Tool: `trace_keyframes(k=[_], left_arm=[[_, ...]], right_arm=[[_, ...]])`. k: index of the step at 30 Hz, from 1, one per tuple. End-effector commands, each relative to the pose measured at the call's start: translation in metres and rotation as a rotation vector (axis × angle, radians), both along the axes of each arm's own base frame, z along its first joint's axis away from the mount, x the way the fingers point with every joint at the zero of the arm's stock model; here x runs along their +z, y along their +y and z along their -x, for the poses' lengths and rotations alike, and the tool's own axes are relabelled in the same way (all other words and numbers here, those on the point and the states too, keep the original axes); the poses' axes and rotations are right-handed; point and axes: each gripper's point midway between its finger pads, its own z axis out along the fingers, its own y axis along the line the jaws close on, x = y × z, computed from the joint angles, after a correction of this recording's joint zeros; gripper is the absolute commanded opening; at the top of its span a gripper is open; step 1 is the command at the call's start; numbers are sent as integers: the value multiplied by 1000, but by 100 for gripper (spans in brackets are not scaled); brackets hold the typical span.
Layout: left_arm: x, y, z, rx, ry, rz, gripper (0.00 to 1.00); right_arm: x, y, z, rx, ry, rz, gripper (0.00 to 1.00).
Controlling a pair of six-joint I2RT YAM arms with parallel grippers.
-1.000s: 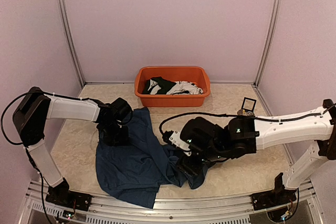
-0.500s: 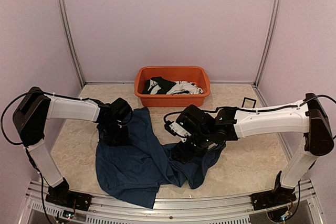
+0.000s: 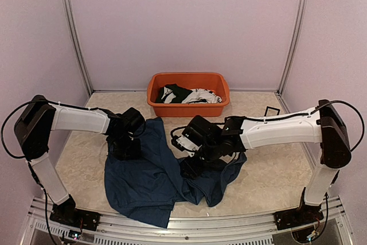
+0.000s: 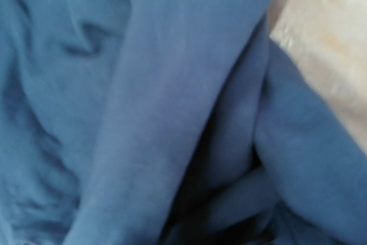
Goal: Pin the brooch onto the clothing
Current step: Flatten out the crumpled clothing at the center of the board.
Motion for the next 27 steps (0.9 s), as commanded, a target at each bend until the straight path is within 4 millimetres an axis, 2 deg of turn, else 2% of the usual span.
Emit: trace_keyframes(k=[1,5,8,11,14,15,18,20,23,27], left_arm=[[-17,9,19,-8,78,-45,47],[-18,8,19,-13,79,-46,47],[-18,7,18,-17,79,-48,47],[-18,7,17,-18,76,-52,47],[-19,10,16,-12,79,-61,47],[-20,12,16,-8,81,-61,47],[-22,18,16,8,85,-64,47],[-22,21,16,15,85,-68,46],[-24,25,16,21,87,-78,44],[-27,29,18,27,95,-93,42]], right_arm=[[-23,-10,13,2,65,60,49],[-24,-15,12,-11,67,63,27],[-16,-13,10,-12,54,48,0],[4,-12,4,-12,4,19,0],[35,-18,-7,-5,-114,10,0],[47,-27,-16,-35,-180,28,0],[87,-71,-45,-188,-400,97,0],[107,-97,-55,-278,-495,122,0],[129,-124,-60,-374,-579,114,0],[143,-164,-64,-525,-656,167,0]])
